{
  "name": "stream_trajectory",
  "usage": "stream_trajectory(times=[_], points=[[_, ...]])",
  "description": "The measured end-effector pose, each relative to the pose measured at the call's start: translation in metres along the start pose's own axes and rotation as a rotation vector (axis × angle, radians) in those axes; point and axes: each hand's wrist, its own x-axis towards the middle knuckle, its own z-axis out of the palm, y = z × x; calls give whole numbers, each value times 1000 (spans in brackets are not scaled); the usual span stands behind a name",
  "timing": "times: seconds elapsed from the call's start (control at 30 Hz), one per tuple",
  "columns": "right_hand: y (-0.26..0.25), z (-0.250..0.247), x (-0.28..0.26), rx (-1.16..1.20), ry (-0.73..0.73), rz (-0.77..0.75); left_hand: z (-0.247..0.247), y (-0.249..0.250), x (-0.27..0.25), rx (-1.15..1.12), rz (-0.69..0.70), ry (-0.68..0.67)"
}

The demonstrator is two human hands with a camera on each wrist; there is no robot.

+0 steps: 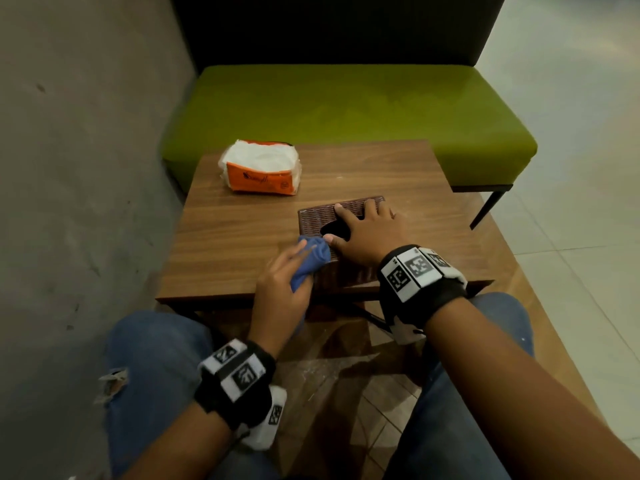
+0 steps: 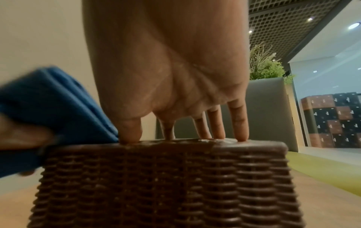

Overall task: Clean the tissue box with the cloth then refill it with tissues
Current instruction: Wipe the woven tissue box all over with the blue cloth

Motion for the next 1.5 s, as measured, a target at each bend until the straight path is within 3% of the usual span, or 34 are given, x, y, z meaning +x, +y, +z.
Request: stream_trajectory(times=[0.23, 0.4, 0.53, 0.67, 0.8, 0.87, 1.03, 1.17, 1.27, 1.33, 1.5], points=[[0, -13, -9, -41, 9, -9, -12, -10, -7, 256, 91, -34], [25, -7, -9, 107, -41, -272, -28, -17, 19, 262, 43, -51], [29, 7, -3, 226, -9, -275, -3, -3, 6, 169, 9, 51], [32, 11, 1, 224, 12, -296, 31, 26, -37, 116, 91, -53], [35, 7, -1, 229, -63, -324, 10, 17, -25, 212, 171, -153], [38, 4, -10, 254, -74, -285, -4, 12, -12, 203, 122, -163], [34, 47, -60, 438, 170, -32, -5, 10, -3, 128, 26, -115], [19, 85, -59, 761, 333, 56, 5, 16, -12, 171, 116, -90], [24, 97, -42, 969, 361, 65, 4, 25, -19, 342, 361, -213], [27, 105, -36, 970, 326, -19, 5, 27, -11, 426, 502, -314], [39, 106, -25, 965, 305, -136, 9, 31, 15, 336, 414, -335]])
